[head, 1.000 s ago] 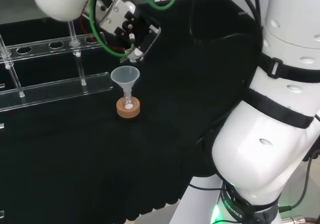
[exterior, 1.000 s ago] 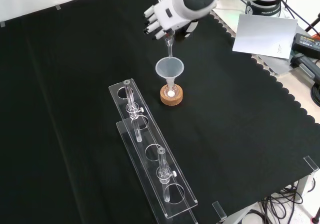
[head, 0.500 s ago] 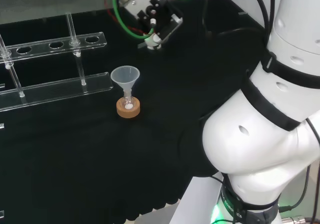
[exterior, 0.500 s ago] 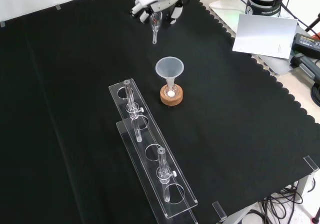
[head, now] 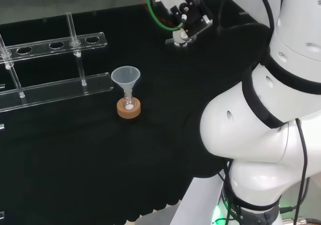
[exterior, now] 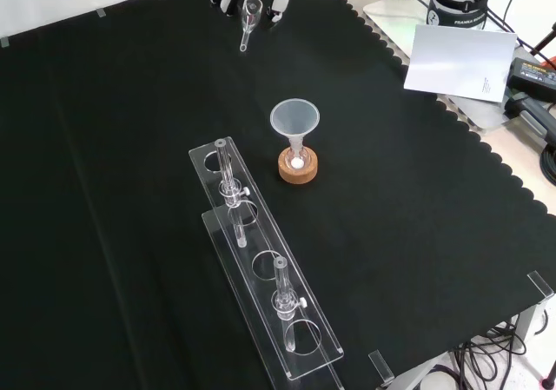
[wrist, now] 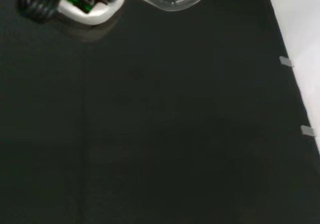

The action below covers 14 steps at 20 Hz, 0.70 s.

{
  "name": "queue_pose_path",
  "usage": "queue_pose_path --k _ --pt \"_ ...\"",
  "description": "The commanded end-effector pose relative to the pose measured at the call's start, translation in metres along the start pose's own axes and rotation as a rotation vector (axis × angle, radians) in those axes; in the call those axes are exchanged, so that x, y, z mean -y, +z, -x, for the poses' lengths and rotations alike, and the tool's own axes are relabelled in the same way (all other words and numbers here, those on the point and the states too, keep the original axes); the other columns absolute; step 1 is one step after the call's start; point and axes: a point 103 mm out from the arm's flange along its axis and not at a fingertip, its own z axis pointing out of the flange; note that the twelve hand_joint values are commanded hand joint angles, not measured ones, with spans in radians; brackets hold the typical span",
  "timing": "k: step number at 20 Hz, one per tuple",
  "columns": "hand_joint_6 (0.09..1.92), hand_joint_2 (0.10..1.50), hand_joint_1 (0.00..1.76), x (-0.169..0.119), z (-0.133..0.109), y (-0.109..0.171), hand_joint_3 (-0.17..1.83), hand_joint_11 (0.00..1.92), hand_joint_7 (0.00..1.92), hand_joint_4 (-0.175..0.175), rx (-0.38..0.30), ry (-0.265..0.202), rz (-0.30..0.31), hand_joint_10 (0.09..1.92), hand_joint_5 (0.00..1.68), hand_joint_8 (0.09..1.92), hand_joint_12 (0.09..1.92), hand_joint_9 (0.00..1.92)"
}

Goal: Pour all the NaCl from the weighing funnel into the round-bottom flask.

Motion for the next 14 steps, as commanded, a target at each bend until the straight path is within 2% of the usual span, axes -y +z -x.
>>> queue_pose_path --k 1,4,8,14 --pt "0.73 0.67 1.11 0.027 -0.075 -0.024 0.65 0.87 0.64 0.175 -0.29 -0.273 0.234 0.25 1.24 0.65 0.99 1.01" --pt "0.73 0.67 1.11 0.023 -0.071 -0.021 0.65 0.87 0.64 0.175 -0.337 -0.272 0.232 0.25 1.24 0.65 0.99 1.01" --pt "0.73 0.67 1.11 0.018 -0.066 -0.015 0.65 0.87 0.64 0.175 -0.361 -0.263 0.222 0.25 1.24 0.65 0.99 1.01" --pt "0.73 0.67 1.11 0.013 -0.061 -0.009 0.65 0.87 0.64 0.175 -0.367 -0.259 0.219 0.25 1.24 0.65 0.99 1.01"
